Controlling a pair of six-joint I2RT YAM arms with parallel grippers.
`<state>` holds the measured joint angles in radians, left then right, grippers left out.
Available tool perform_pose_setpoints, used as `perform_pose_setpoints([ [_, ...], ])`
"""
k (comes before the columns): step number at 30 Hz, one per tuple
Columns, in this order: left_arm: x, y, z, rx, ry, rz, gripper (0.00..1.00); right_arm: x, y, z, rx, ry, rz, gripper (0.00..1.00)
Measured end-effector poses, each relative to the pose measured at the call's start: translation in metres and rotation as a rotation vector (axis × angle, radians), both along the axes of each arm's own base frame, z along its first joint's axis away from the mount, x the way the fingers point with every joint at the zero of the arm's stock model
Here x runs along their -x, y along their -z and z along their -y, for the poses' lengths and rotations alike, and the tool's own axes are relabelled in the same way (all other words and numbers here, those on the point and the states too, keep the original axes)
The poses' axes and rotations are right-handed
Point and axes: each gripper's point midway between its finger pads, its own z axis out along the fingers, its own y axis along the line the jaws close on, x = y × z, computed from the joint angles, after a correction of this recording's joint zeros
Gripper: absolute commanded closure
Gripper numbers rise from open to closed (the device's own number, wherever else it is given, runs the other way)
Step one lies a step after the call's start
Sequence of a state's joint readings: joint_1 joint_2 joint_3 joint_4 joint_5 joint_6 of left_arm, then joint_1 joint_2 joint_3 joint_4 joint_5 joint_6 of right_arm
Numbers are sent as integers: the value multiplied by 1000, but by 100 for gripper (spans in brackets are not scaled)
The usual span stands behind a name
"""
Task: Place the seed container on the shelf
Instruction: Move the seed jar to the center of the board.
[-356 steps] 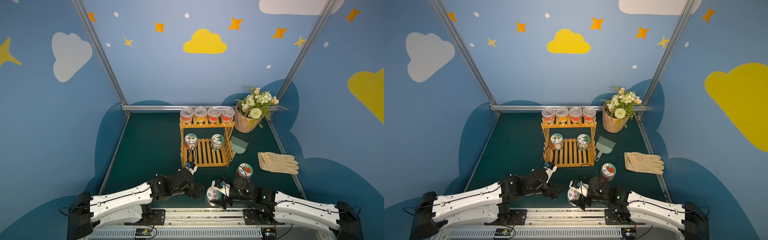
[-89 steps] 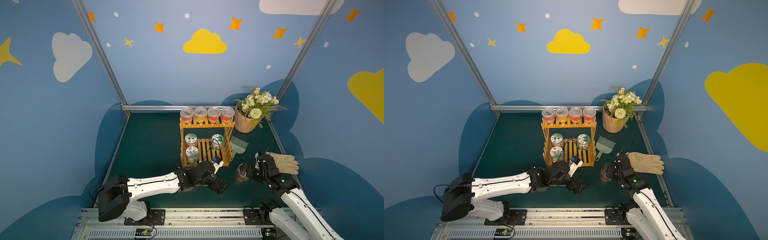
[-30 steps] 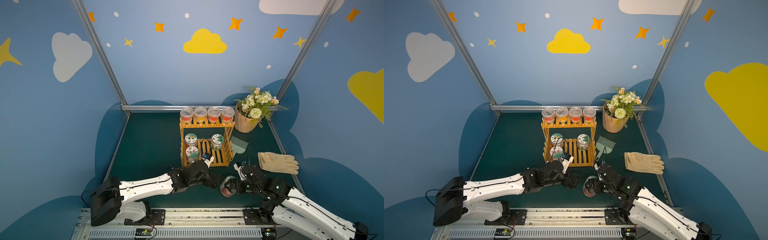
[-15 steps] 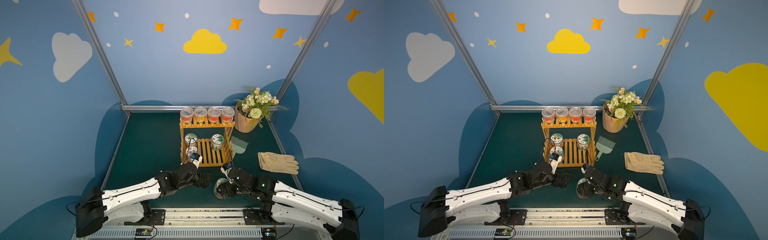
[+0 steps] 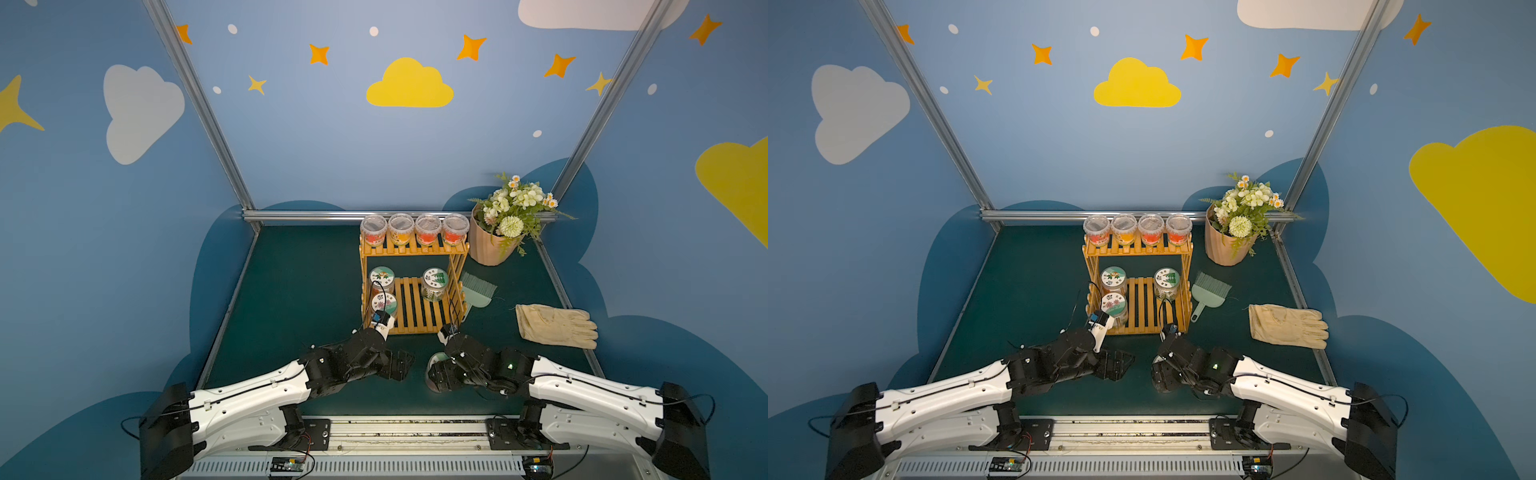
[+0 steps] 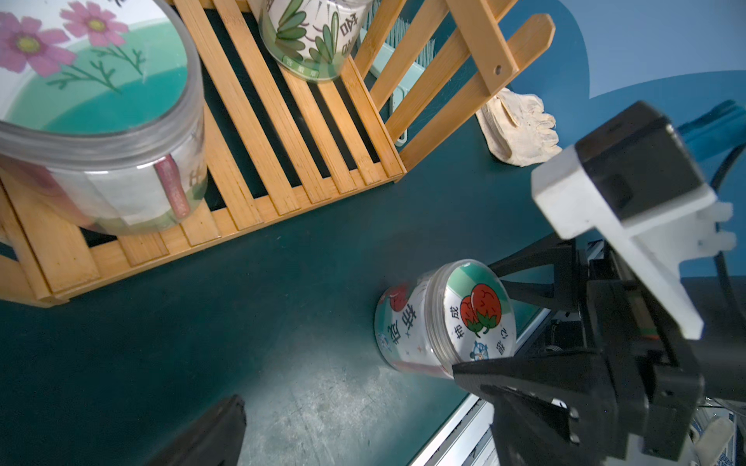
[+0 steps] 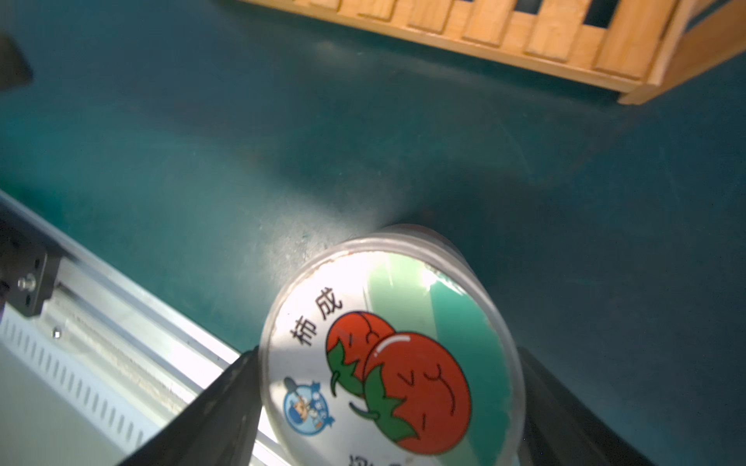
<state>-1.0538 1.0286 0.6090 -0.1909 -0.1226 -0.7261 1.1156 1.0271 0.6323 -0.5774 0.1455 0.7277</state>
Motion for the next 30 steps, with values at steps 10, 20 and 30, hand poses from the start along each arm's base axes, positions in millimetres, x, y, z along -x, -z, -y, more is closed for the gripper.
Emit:
perform_pose_setpoints([
  [10,9,16,8,-7,49,-61,0,1,-7,2,-69,131,-53,3],
  [20,16,28,18,-10,98,-112,0,28,-19,-3,-151,34,-152,3],
  [30,16,27,18,-9,98,-111,0,58,-27,-17,-209,-210,-159,8],
])
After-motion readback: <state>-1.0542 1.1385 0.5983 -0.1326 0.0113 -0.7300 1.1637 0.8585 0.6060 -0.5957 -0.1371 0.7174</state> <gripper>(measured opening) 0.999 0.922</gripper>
